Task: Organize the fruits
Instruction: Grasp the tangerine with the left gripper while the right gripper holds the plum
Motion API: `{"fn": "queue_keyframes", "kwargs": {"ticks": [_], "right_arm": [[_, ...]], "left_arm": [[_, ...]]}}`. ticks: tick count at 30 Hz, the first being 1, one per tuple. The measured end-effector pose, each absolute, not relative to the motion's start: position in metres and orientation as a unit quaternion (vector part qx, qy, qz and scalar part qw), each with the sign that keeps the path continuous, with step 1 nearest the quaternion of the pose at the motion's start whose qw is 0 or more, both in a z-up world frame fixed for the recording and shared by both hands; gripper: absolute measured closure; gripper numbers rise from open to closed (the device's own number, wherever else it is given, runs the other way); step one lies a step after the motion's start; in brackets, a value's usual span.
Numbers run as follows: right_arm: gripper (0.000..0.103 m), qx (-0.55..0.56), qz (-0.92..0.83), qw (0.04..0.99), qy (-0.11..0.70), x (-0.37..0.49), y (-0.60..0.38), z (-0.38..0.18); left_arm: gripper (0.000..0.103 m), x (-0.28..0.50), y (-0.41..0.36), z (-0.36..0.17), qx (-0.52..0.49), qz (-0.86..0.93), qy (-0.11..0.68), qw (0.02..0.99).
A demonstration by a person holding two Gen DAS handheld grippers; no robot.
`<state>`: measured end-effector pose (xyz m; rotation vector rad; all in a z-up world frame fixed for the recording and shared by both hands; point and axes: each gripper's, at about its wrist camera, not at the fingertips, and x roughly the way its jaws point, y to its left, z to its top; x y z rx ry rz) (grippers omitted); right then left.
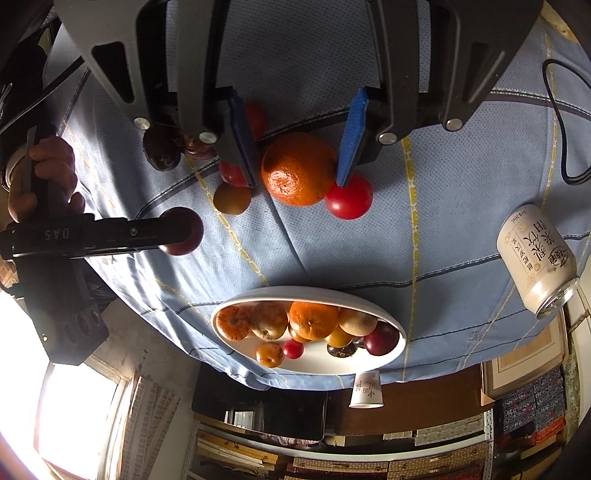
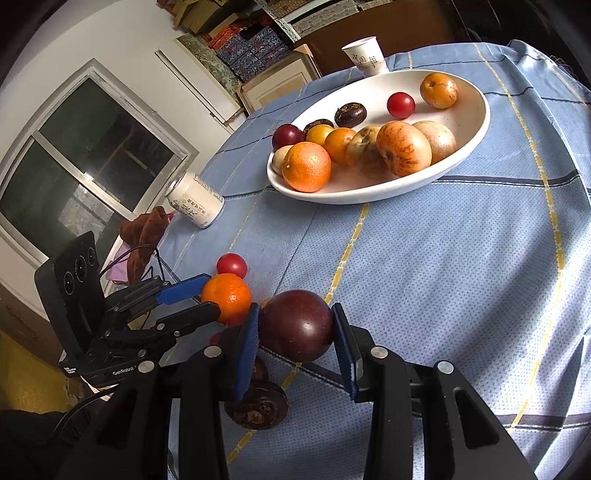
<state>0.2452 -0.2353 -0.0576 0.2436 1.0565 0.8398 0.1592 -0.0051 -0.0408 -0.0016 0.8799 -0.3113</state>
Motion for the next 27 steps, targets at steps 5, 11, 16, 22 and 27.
{"fn": "queue_keyframes", "kwargs": {"ticks": [5, 11, 16, 22, 27], "right_arm": [[0.064, 0.109, 0.389, 0.773, 0.488, 0.245, -0.233, -0.058], [0.064, 0.106, 0.388, 0.775, 0.488, 0.244, -0.233, -0.058], [0.064, 0.107, 0.389, 0.777, 0.483, 0.244, -0.234, -0.056], [0.064, 0.105, 0.391, 0.780, 0.478, 0.243, -0.235, -0.055], [0.064, 0.081, 0.390, 0.794, 0.460, 0.240, -0.232, -0.051]], "left_arm": [[0.058, 0.167, -0.004, -0.048, -0.015, -0.155, 0.443, 0.883], [0.058, 0.167, -0.003, -0.049, -0.015, -0.155, 0.443, 0.883], [0.059, 0.164, -0.004, -0.047, -0.012, -0.147, 0.435, 0.888], [0.059, 0.159, -0.005, -0.041, -0.007, -0.143, 0.421, 0.896], [0.059, 0.155, -0.004, -0.036, -0.004, -0.135, 0.409, 0.902]]}}
